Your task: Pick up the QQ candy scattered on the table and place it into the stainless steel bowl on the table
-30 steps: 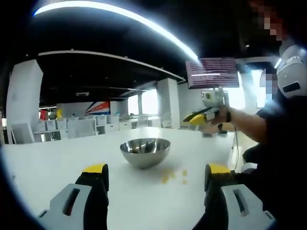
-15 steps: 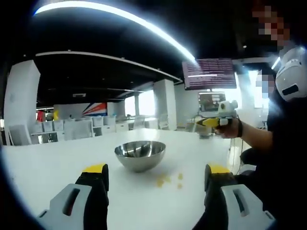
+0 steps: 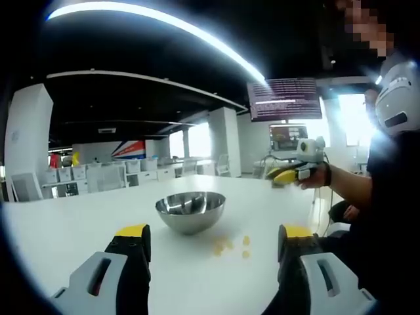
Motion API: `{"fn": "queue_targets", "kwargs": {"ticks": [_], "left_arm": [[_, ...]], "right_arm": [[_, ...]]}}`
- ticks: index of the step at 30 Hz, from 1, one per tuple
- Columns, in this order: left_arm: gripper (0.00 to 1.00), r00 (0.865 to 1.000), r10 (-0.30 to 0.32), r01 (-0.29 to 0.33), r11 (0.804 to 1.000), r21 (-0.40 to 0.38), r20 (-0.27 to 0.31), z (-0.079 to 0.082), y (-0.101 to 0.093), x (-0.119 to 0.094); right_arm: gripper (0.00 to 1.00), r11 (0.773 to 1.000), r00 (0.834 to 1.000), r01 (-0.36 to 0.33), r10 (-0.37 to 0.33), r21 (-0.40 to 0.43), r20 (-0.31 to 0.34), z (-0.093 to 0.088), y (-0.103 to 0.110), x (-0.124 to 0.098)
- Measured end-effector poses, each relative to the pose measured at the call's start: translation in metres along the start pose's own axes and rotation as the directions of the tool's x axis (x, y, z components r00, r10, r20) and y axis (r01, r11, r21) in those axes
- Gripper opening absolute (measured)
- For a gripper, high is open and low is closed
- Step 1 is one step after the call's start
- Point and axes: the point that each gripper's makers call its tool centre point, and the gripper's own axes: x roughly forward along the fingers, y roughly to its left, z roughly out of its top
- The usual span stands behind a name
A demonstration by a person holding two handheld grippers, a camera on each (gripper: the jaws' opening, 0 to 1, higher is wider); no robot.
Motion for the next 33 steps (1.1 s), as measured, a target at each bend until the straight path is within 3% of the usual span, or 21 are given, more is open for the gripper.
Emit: {"fn": "queue_targets", "kwargs": {"ticks": [4,9,15,26,33], "left_arm": [[0.80,1.000,-0.003,0.003,1.000,-0.006,0.004,0.000,0.000,0.000],[0.80,1.000,0.000,0.000,1.000,-0.005,0.005,0.000,0.001,-0.002],[0.80,1.000,0.004,-0.004,1.000,-0.012,0.000,-0.005,0.003,-0.003],[0.80,1.000,-0.015,0.015,1.000,-0.018,0.011,-0.004,0.001,0.001],[0.80,1.000,-0.017,0.017,1.000,-0.020,0.010,-0.006,0.000,0.001]], "right_arm": [[0.21,1.000,0.999,-0.010,0.009,-0.024,-0.032,-0.013,0.006,0.008],[0.21,0.998,0.987,-0.015,0.005,-0.065,-0.162,-0.056,0.008,0.019],[0.22,0.998,0.973,-0.033,0.021,-0.049,-0.230,-0.087,0.019,0.026],[0.22,0.999,0.966,-0.049,0.044,-0.013,-0.254,-0.094,0.027,0.028],[0.22,0.998,0.956,-0.058,0.053,-0.010,-0.288,-0.105,0.020,0.045]]}}
